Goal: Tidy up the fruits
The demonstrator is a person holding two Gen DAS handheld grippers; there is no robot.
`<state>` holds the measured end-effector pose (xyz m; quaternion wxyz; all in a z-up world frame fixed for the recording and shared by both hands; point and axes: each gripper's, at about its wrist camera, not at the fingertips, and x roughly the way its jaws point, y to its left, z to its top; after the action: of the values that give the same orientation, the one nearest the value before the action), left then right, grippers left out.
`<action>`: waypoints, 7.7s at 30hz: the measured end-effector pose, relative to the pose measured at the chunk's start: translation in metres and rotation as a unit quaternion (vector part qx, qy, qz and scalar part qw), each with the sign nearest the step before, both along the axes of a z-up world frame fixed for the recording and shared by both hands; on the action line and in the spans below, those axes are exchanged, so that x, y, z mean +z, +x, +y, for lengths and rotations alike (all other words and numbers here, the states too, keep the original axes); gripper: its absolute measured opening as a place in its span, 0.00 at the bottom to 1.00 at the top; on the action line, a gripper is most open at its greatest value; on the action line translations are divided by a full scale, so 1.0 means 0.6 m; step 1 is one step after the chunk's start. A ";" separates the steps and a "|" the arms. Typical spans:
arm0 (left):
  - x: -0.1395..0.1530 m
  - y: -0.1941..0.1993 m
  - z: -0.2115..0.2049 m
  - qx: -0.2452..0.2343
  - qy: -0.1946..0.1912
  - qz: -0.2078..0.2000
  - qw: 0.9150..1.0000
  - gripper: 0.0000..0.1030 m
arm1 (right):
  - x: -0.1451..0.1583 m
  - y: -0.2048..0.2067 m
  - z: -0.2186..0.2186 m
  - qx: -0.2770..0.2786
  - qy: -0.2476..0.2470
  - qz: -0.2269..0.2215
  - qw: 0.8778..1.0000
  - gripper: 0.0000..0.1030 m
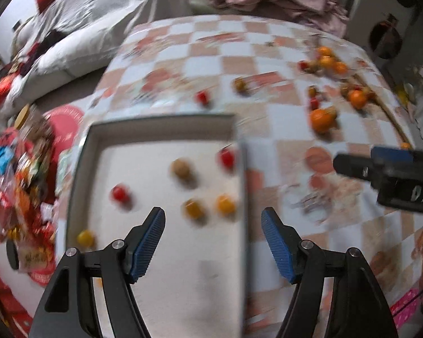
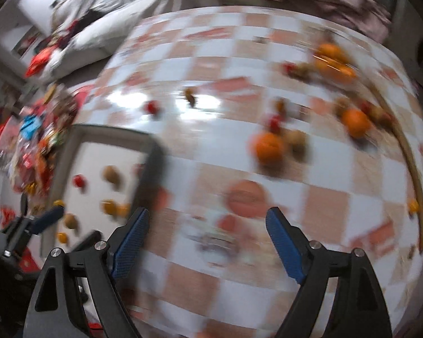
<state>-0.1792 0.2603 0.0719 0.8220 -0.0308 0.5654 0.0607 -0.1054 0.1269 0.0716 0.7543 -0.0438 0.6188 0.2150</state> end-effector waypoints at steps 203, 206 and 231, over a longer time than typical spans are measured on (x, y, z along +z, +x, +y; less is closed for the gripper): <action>-0.052 -0.169 0.168 0.154 -0.017 0.065 0.986 1.00 | -0.019 -0.121 0.219 0.174 -0.050 0.038 0.983 1.00; -0.052 -0.165 0.169 0.153 -0.016 0.070 0.986 1.00 | -0.019 -0.121 0.219 0.171 -0.052 0.039 0.983 1.00; -0.056 -0.150 0.158 0.129 0.005 0.092 0.987 1.00 | -0.028 -0.111 0.206 0.163 -0.079 0.032 0.983 1.00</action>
<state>-0.2691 0.3551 0.0384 0.7519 -0.0938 0.6297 0.1713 -0.1719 0.2505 0.0547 0.6829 -0.1970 0.6423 0.2868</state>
